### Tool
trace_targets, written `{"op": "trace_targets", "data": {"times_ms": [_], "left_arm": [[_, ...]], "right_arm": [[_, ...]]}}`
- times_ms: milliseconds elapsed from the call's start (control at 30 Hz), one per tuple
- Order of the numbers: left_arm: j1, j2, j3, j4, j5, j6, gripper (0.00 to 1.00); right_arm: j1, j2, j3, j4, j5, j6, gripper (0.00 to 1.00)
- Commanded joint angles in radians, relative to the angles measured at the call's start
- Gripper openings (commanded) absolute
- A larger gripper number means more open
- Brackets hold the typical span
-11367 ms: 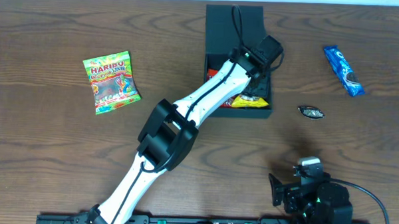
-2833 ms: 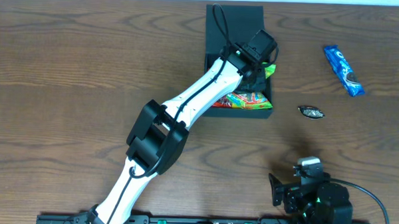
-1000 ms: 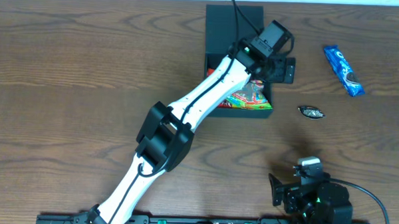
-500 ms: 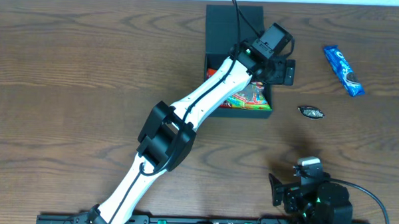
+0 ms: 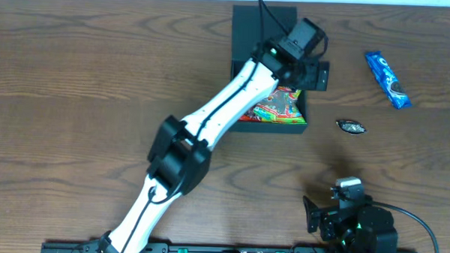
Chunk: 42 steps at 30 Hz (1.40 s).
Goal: Pack container
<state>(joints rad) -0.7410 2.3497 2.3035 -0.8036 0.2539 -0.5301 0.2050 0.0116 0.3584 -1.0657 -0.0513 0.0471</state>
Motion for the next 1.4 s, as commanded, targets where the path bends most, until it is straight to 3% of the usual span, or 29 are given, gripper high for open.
{"op": "trace_targets", "data": {"times_ms": [0, 233, 433, 533, 900, 1100, 1233, 1367], "left_arm": [[0.008, -0.157, 0.016, -0.019, -0.040, 0.042, 0.96], [0.008, -0.394, 0.016, -0.188, -0.061, 0.146, 0.96], [0.008, -0.584, 0.016, -0.458, -0.333, 0.204, 0.95], [0.008, -0.652, 0.016, -0.585, -0.375, 0.282, 0.95], [0.008, -0.829, 0.015, -0.871, -0.536, 0.260, 0.96], [0.008, -0.965, -0.093, -0.886, -0.608, 0.202, 0.95], [0.008, -1.107, -0.306, -0.856, -0.676, 0.122, 0.95], [0.008, -1.266, -0.565, -0.716, -0.642, 0.133, 0.95]], "right_arm": [[-0.008, -0.006, -0.002, -0.007, 0.002, -0.011, 0.99], [-0.008, -0.006, -0.002, -0.007, 0.002, -0.011, 0.99], [-0.008, -0.006, -0.002, -0.007, 0.002, -0.011, 0.99], [-0.008, -0.006, -0.002, -0.007, 0.003, -0.012, 0.99], [-0.008, -0.006, -0.002, 0.011, 0.050, -0.065, 0.99], [-0.008, -0.006, -0.002, 0.074, 0.055, -0.063, 0.99], [-0.008, -0.006, -0.002, 0.135, 0.017, -0.063, 0.99], [-0.008, -0.006, -0.002, 0.142, 0.019, -0.063, 0.99]]}}
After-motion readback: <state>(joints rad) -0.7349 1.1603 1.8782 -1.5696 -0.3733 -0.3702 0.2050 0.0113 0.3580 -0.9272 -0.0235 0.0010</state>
